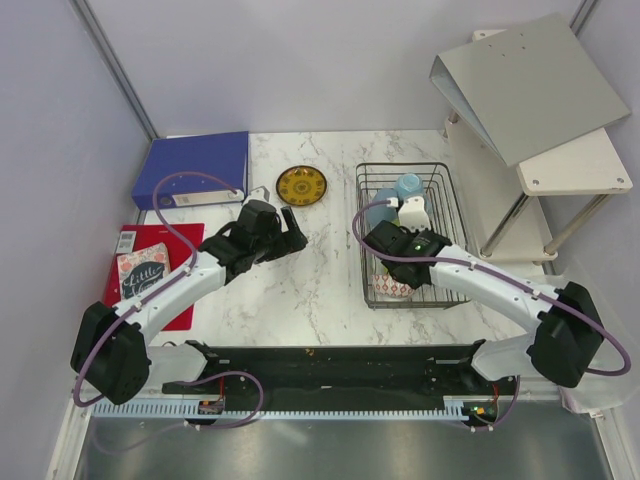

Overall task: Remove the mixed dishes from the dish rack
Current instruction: Pick up the plate from the dish rack.

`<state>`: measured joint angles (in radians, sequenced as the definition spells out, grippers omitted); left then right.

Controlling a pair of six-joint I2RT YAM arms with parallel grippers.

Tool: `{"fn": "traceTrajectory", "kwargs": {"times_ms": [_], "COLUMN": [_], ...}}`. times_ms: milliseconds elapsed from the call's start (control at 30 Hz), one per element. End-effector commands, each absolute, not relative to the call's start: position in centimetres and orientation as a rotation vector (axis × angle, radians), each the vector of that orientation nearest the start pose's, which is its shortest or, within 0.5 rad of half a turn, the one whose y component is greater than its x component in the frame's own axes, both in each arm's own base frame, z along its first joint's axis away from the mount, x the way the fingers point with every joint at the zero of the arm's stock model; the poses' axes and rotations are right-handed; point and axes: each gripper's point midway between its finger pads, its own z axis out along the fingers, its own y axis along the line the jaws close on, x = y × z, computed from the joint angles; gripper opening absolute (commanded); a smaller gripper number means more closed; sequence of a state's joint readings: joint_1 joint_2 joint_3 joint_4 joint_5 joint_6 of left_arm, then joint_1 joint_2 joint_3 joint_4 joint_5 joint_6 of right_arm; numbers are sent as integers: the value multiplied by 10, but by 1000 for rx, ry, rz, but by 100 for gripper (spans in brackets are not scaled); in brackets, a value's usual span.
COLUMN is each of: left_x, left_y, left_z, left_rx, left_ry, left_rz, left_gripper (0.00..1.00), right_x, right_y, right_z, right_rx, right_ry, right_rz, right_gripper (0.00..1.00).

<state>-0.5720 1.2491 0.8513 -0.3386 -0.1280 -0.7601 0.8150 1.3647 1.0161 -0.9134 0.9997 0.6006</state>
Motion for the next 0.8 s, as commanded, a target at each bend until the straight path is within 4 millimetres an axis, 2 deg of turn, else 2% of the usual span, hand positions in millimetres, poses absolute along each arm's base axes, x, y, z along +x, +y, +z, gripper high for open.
{"fn": "traceTrajectory", "kwargs": {"times_ms": [0, 167, 267, 333, 433, 533, 700, 767], "left_x": [298, 300, 301, 302, 303, 303, 300, 298], "left_y": [-199, -199, -199, -195, -195, -201, -219, -224], "left_z": [138, 139, 142, 144, 150, 164, 203, 217], "left_rx": [-282, -282, -290, -321, -347, -357, -338, -317], "left_ry": [2312, 2307, 2299, 2294, 2278, 2238, 2138, 2106], "left_rz": [-536, -533, -530, -507, -527, -596, -797, -849], "left_gripper": [93, 93, 93, 93, 95, 96, 96, 97], "right_x": [272, 269, 267, 264, 261, 257, 253, 252], "right_y": [80, 79, 82, 99, 121, 140, 179, 187], "right_z": [218, 250, 273, 285, 305, 316, 323, 326], "right_rx": [62, 72, 88, 66, 91, 85, 61, 65], "right_ry": [2050, 2021, 2014, 2041, 1992, 1966, 1914, 1896], "right_rz": [-633, -603, -519, -324, -49, 137, 427, 495], "right_gripper": [0, 0, 0, 0, 0, 0, 0, 0]}}
